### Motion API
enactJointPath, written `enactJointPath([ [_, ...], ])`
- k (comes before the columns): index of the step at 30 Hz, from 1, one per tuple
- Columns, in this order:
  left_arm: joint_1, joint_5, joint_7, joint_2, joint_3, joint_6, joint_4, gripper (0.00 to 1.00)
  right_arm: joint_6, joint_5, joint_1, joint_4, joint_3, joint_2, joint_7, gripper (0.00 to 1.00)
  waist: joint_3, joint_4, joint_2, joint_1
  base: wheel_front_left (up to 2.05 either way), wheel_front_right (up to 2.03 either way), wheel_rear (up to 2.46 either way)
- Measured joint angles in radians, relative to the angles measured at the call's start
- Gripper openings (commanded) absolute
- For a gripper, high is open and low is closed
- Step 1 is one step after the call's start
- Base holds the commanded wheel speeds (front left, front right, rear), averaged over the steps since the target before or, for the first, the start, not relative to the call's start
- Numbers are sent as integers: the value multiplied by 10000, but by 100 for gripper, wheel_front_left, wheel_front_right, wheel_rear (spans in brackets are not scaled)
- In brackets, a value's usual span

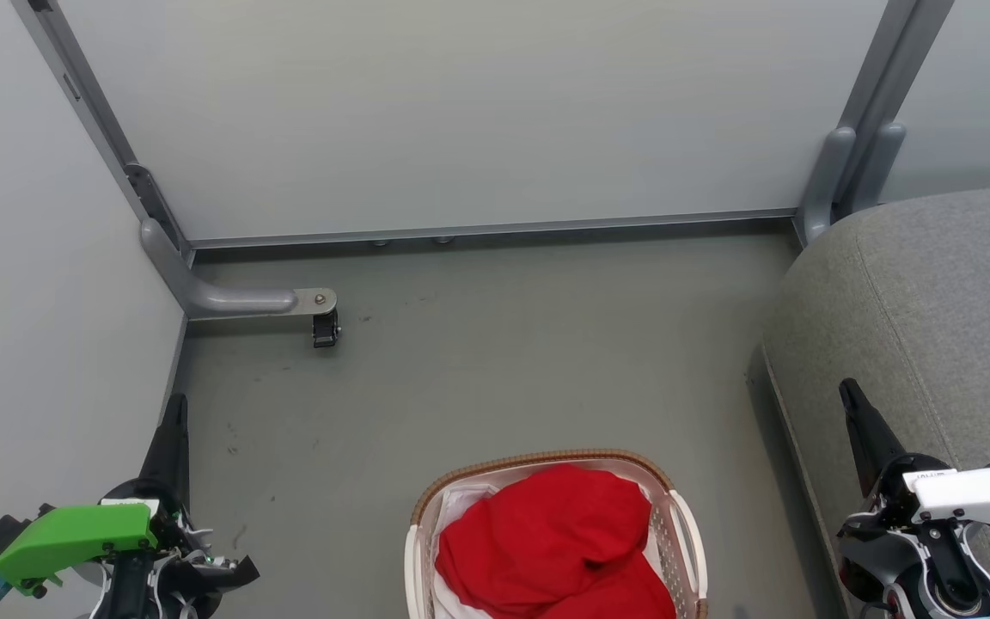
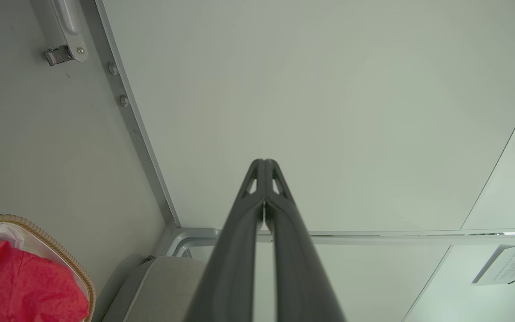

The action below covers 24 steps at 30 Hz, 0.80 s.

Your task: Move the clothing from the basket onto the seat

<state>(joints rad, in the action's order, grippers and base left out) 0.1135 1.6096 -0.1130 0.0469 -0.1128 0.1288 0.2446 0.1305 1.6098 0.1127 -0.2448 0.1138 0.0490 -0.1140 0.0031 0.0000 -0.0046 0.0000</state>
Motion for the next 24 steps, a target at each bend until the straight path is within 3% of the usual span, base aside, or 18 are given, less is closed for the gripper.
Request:
enactJointPath([
  [24, 0, 0, 0, 0, 0, 0, 0, 0, 0, 0, 0, 0, 0, 0, 0, 0, 0, 0, 0, 0, 0, 0, 0],
])
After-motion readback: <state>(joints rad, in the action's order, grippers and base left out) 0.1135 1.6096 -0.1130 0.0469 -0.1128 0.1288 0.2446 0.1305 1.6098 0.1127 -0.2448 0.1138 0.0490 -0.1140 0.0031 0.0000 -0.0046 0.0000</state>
